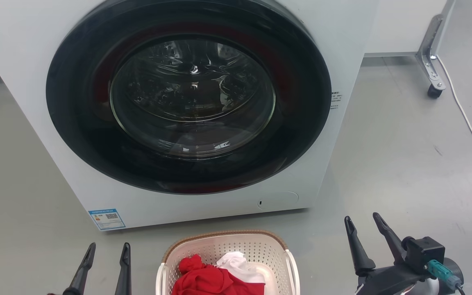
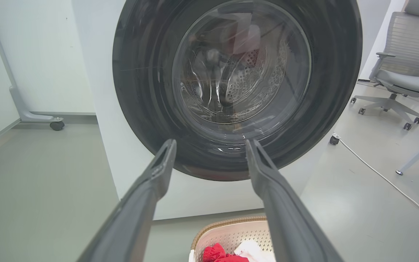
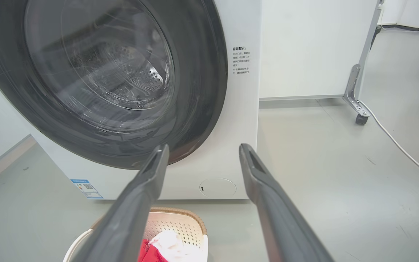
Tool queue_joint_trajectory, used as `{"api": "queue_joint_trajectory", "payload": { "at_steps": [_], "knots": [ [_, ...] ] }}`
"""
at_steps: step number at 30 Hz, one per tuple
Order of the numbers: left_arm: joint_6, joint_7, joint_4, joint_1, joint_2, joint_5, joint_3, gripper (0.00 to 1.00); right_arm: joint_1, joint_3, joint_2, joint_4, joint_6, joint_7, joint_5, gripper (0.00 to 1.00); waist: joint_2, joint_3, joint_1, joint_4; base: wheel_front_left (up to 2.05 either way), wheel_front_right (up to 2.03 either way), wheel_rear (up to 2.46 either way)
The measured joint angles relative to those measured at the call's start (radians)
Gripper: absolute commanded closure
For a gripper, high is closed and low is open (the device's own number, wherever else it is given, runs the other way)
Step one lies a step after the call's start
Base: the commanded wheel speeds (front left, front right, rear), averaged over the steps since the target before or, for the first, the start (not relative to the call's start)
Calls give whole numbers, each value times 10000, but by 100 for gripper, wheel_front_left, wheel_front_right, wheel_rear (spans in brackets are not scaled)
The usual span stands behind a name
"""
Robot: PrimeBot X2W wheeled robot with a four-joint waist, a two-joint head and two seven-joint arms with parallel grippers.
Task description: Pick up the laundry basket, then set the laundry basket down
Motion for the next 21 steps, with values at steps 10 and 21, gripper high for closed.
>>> {"api": "queue_joint_trajectory", "payload": {
  "at_steps": [10,21],
  "knots": [
    [0,476,-198,616,-738,621,771,0,838,-965,374,-813,0,-2,-1197,0,0,-142,-1,29,0,0,0],
    [2,1235,-305,913,-1287,1151,1285,0,1428,-1628,765,-1432,0,67,-2201,0,0,-246,0,85,0,0,0]
  ]
}}
